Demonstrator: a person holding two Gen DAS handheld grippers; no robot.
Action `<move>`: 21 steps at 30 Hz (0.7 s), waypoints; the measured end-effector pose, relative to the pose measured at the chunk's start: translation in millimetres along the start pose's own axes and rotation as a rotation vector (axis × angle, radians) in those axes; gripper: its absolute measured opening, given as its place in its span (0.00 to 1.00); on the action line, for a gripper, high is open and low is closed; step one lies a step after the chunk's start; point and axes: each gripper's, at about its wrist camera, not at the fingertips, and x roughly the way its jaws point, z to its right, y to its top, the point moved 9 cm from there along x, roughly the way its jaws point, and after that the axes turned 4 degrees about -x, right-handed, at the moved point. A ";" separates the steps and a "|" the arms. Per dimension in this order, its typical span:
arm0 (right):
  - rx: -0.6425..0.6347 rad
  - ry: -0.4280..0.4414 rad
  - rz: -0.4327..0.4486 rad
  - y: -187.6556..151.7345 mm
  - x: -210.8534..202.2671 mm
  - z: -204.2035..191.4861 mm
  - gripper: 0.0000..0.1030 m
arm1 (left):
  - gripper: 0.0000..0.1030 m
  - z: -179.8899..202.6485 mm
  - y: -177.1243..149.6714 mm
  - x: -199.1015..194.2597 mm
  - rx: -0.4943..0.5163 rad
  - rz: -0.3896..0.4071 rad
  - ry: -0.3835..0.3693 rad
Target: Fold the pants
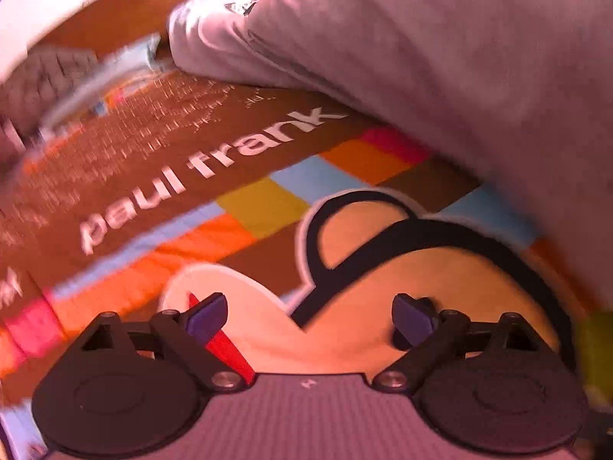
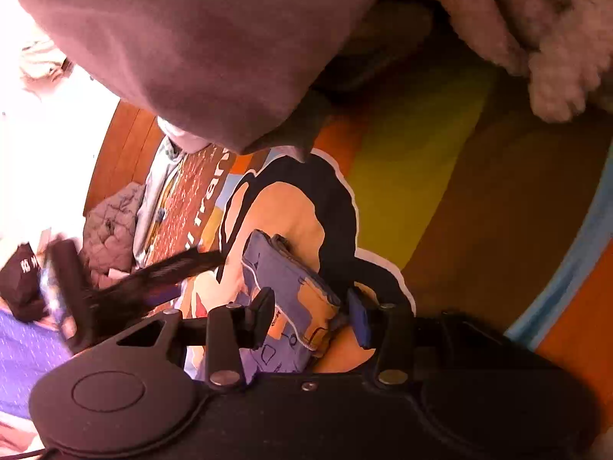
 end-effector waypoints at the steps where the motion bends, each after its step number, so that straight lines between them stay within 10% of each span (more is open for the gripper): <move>1: 0.021 -0.003 0.009 0.4 0.4 1.5 0.42 | 0.93 1.6 -1.4 -5.7 -0.051 -0.037 -0.064; 6: 0.010 -0.041 0.038 -3.3 2.2 -0.6 0.15 | 0.96 28.3 -10.0 -18.4 -0.120 -0.168 -0.244; 21: -0.576 -0.099 0.181 -37.6 -11.9 -69.6 0.11 | 0.89 98.0 -16.8 -3.1 0.037 -0.476 -0.214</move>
